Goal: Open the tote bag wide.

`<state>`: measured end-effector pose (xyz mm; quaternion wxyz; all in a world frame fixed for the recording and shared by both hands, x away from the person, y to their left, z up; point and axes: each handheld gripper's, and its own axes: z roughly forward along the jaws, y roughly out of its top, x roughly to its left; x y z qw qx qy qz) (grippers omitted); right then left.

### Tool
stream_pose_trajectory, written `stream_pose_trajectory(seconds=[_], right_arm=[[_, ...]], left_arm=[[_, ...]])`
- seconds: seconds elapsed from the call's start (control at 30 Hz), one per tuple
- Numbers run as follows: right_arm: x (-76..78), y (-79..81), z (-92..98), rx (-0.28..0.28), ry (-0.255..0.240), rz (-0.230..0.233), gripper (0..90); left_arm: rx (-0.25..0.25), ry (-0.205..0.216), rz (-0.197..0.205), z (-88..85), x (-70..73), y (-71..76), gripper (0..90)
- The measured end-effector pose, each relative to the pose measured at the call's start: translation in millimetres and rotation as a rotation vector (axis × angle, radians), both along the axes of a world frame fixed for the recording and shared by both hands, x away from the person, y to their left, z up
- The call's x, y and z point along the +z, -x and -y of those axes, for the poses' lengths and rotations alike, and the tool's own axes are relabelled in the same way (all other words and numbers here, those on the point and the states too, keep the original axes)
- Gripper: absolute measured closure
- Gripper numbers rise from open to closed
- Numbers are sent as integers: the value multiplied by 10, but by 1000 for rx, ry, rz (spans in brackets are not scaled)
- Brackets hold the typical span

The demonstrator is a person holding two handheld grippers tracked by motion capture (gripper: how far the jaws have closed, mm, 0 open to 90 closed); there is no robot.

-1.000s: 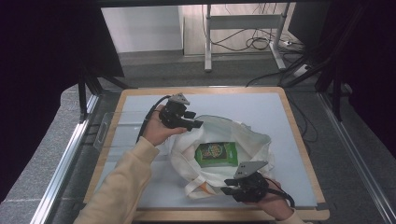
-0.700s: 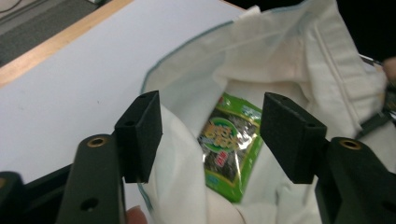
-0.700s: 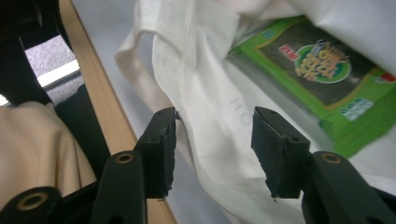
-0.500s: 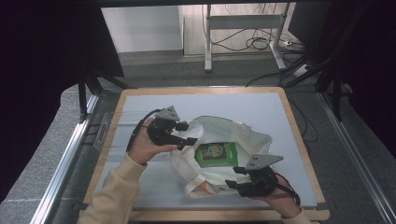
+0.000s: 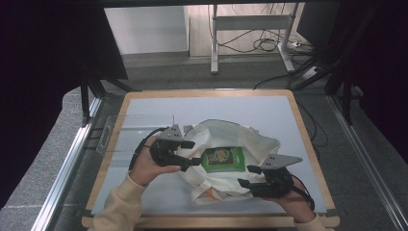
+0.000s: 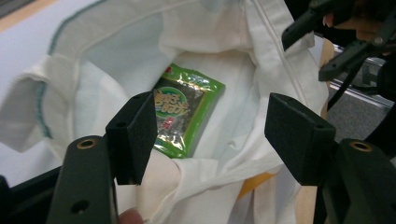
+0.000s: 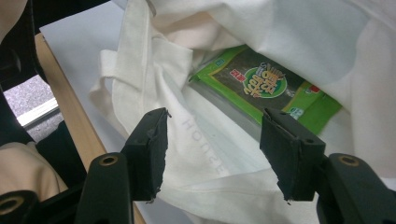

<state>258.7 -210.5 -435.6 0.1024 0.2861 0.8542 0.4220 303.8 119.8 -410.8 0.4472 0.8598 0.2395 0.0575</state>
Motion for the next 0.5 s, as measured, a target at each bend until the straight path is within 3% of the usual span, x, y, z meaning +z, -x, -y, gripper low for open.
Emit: stream_pose_trajectory(seconds=[0.1,0.23,0.3,0.33,0.37,0.5], right_arm=[[26,-20,9,-12,2,6,418],[131,-59,9,-42,-3,23,441],[192,-95,5,-39,-7,25,530],[192,-95,5,-39,-7,25,530],[254,-151,-4,-34,0,24,622],[372,-333,-80,-65,19,19,784]], left_arm=[[-4,-23,-13,62,-63,4,367],[-9,-55,-19,115,-111,-16,469],[-13,-67,-19,138,-132,-17,533],[-13,-67,-19,138,-132,-17,562],[-12,-73,-19,148,-139,-14,601],[-22,-108,-25,217,-145,-7,736]])
